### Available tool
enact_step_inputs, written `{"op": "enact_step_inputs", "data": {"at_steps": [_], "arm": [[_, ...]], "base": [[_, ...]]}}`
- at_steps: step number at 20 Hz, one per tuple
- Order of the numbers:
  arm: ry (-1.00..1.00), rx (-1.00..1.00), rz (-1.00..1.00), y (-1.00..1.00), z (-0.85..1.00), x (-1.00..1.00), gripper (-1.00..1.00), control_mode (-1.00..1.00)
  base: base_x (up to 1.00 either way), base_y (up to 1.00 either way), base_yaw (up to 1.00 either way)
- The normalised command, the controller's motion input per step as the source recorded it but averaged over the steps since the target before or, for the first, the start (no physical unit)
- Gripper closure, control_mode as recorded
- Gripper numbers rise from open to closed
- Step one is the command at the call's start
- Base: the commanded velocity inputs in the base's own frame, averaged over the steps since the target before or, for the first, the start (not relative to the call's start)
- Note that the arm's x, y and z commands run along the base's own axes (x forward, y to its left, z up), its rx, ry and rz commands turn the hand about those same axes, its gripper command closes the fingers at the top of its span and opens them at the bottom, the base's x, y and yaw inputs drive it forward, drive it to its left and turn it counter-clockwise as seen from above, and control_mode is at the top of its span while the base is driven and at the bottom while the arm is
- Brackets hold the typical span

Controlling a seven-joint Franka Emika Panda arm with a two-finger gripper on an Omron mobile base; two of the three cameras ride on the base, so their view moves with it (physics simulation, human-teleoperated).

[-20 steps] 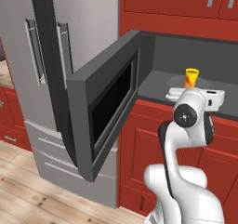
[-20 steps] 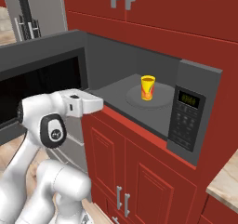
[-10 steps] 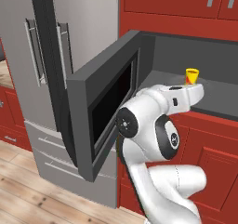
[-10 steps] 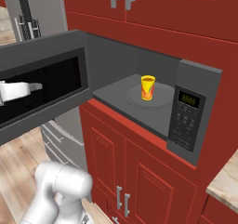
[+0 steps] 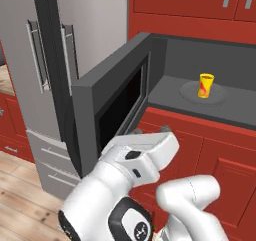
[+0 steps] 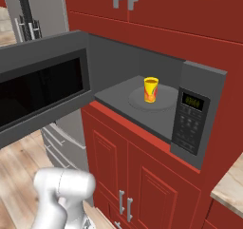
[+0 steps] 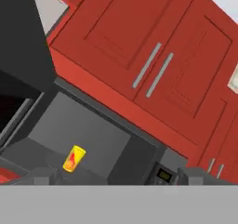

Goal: Place the microwavable item in the microwave. Then, close the microwave door and press the start button.

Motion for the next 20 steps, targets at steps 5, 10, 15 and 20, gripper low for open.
{"op": "enact_step_inputs", "data": {"at_steps": [5,10,15,20], "arm": [[0.0,-0.44,0.22,1.0,-0.62,-0.62,-1.0,-1.0],[0.11,-0.46,0.13,1.0,-0.8,0.08,-1.0,-1.0],[0.38,-0.41,0.02,1.0,-0.79,0.84,-1.0,-1.0],[0.45,-0.27,-0.01,1.0,-0.65,1.0,-1.0,-1.0]], "base": [[0.0,0.0,0.0],[0.0,0.0,0.0],[0.0,0.0,0.0],[0.0,0.0,0.0]]}}
